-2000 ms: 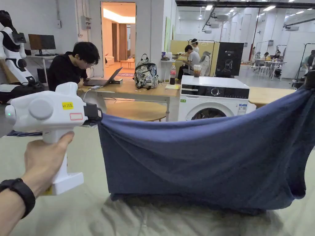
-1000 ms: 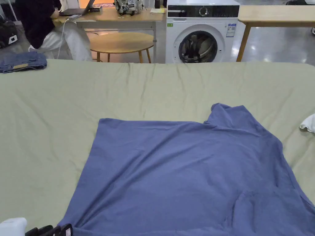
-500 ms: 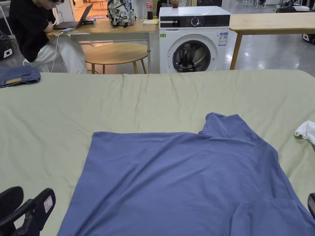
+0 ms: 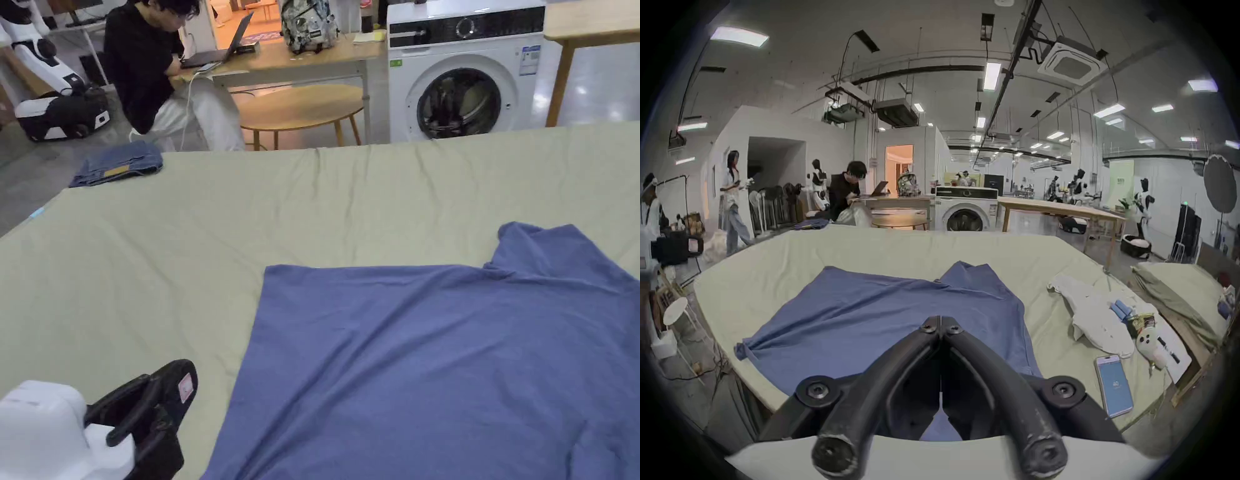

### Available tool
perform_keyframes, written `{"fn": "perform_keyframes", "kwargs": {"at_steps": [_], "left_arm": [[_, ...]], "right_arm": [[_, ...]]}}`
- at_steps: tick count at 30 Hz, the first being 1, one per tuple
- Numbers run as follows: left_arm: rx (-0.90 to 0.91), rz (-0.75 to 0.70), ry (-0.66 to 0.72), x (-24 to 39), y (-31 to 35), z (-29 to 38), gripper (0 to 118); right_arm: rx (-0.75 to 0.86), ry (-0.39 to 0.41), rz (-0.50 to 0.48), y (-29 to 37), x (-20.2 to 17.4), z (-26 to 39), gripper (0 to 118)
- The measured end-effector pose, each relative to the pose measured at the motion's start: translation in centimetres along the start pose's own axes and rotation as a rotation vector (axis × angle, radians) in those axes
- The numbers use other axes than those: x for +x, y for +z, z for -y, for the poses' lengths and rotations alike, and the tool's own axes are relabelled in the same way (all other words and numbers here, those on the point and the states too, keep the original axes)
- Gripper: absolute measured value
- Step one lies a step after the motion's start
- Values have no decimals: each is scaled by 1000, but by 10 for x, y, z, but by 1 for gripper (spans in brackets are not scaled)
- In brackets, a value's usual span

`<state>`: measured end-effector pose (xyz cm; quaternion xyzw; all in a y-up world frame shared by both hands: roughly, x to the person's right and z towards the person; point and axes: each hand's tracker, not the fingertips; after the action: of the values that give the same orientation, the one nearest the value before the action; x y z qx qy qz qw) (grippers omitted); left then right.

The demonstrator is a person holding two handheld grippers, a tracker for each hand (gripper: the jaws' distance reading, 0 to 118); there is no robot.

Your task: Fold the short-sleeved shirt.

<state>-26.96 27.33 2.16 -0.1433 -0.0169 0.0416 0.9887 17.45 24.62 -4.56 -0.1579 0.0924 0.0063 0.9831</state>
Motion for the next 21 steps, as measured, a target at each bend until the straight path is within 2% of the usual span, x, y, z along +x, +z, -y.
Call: {"fn": "perform_keyframes", "kwargs": {"at_steps": [2, 3, 4, 5, 6, 11, 13, 16, 17, 18, 20, 21], "left_arm": [[-130, -46, 25, -18, -13, 18, 0], [-145, -38, 32, -26, -19, 28, 12], [-211, -20, 55, -33, -27, 41, 40], [-254, -11, 69, -41, -33, 53, 54], [-301, -5, 82, -48, -40, 68, 56], [-449, -33, 181, -69, -70, 125, 56], [-508, -26, 161, -71, -83, 142, 56], [-579, -26, 108, -59, -97, 158, 44], [-552, -59, 31, -54, -96, 157, 41], [-556, -59, -5, -50, -96, 154, 35], [-578, -50, 4, -40, -96, 148, 8], [-582, -34, 0, -37, -98, 148, 3]], "right_arm": [[-12, -28, 0, 2, 5, 6, 0], [-20, -40, -4, 2, 7, 9, 0], [-33, -56, 1, 3, 10, 12, 0], [-53, -73, 11, 3, 12, 15, 0], [-66, -85, 10, 3, 16, 18, 0], [-111, -134, 26, 6, 30, 31, 0], [-122, -137, 45, 8, 34, 35, 0], [-135, -149, 73, 10, 39, 38, 0], [-139, -153, 79, 11, 41, 39, 0], [-143, -154, 88, 13, 43, 40, 0], [-141, -153, 116, 16, 44, 41, 0], [-141, -157, 119, 18, 47, 42, 0]]}}
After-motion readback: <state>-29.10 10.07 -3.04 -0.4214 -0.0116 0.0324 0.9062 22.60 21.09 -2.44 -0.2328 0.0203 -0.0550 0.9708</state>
